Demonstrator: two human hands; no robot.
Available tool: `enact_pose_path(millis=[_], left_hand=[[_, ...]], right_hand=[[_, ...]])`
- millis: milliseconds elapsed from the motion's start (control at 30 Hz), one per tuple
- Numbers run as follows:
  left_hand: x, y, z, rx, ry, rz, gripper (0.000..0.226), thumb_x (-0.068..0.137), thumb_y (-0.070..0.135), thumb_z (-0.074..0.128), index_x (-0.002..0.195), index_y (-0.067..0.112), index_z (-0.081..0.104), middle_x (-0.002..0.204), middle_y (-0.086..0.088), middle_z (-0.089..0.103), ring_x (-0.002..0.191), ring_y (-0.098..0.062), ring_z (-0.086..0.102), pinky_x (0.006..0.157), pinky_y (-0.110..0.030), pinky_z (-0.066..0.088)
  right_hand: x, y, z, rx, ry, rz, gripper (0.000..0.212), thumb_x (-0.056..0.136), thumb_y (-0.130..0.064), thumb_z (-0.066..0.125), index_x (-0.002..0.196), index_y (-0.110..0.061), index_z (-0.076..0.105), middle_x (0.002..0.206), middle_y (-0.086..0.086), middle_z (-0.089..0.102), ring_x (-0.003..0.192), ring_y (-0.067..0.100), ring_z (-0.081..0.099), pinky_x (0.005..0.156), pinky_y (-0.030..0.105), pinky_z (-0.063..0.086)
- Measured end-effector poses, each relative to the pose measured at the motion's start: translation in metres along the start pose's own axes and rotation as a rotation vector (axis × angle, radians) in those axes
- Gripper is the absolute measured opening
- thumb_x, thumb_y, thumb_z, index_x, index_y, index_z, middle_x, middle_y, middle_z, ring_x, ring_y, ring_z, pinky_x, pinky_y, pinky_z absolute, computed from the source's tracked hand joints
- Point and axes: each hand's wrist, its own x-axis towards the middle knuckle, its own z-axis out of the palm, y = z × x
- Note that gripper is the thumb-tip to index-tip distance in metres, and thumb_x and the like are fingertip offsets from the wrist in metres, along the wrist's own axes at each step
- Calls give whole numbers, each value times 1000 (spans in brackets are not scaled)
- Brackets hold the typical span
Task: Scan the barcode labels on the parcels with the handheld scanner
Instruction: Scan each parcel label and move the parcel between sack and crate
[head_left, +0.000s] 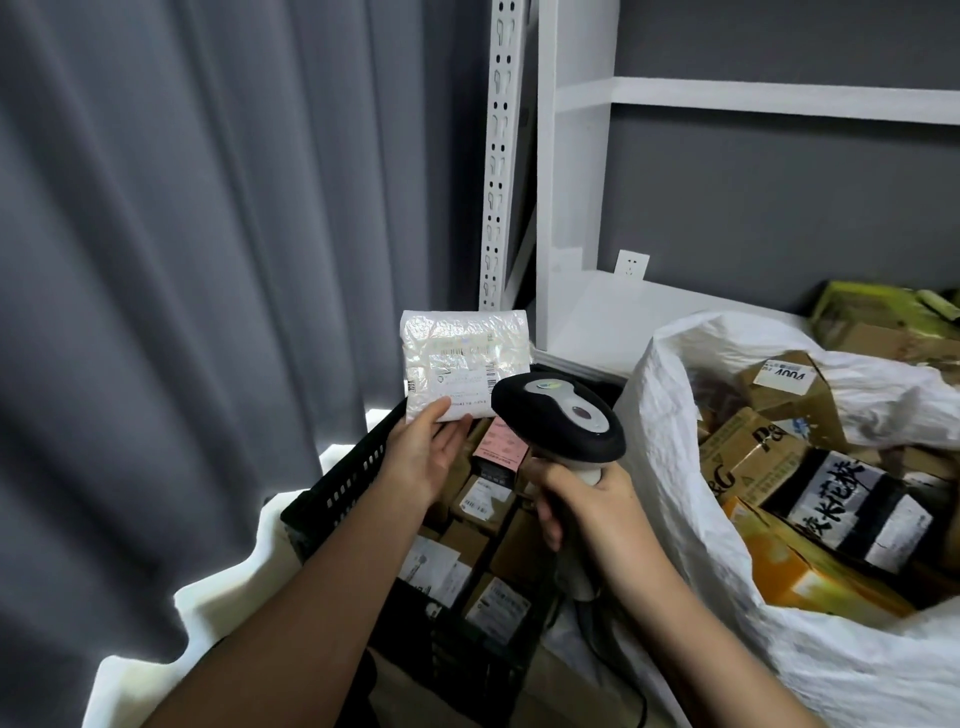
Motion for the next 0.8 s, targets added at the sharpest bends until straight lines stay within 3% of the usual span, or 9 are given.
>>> enact_pose_path(millis=[67, 133, 200, 333, 433, 567, 733, 800], left_hand=[[-4, 0, 0, 47, 7, 36, 16, 92, 3, 57, 108, 3, 56, 101, -16, 66, 87, -23, 67, 67, -27, 59], [-12, -1, 4, 137, -2, 108, 13, 93, 4, 57, 105, 8, 57, 104, -13, 68, 90, -22, 68, 73, -27, 58], [-24, -5, 12, 241, -66, 194, 16, 93, 5, 57, 109, 10, 57, 107, -11, 69, 95, -22, 69, 78, -27, 58], [-52, -18, 52, 436, -218, 346, 22, 95, 7, 55, 117, 8, 56, 109, -9, 69, 100, -19, 68, 84, -26, 57], [-74, -41, 100, 649, -348, 461, 7, 94, 7, 56, 97, 12, 58, 100, -6, 68, 91, -14, 68, 77, -23, 58], [-87, -87, 161, 1035, -478, 730, 14, 83, 26, 62, 74, 22, 53, 76, -5, 64, 75, -29, 65, 70, -39, 54], [-94, -155, 230, 1251, -551, 829, 5, 88, 21, 61, 89, 18, 58, 76, -2, 64, 74, -26, 60, 66, -33, 47], [-96, -186, 253, 1329, -592, 864, 6, 89, 20, 58, 93, 16, 58, 83, -3, 65, 80, -26, 60, 69, -34, 48]], right_hand=[[-4, -10, -5, 70, -28, 5, 25, 78, -21, 67, 64, -6, 51, 46, 6, 49, 36, 16, 37, 39, 25, 34], [-10, -22, -18, 124, -41, 6, 24, 83, -16, 67, 67, -6, 52, 46, 5, 49, 36, 16, 38, 37, 25, 34], [-19, -37, -36, 183, -23, 4, 22, 90, -10, 63, 71, -5, 53, 48, 5, 49, 38, 17, 38, 38, 25, 34], [-37, -67, -83, 250, 95, -13, 17, 88, -19, 66, 93, -6, 56, 62, 8, 59, 43, 17, 45, 42, 23, 40], [-48, -84, -126, 267, 240, -3, 22, 90, -22, 66, 103, -6, 57, 68, 6, 59, 44, 16, 51, 42, 22, 45], [-66, -100, -180, 327, 386, -30, 13, 93, -23, 60, 86, -12, 59, 70, 2, 59, 45, 13, 50, 42, 21, 44], [-88, -106, -241, 313, 496, -130, 19, 91, -23, 62, 97, -12, 48, 66, 1, 51, 49, 15, 41, 41, 24, 38], [-96, -107, -259, 307, 561, -148, 10, 94, -19, 58, 96, -11, 51, 68, 2, 52, 46, 12, 42, 40, 21, 38]])
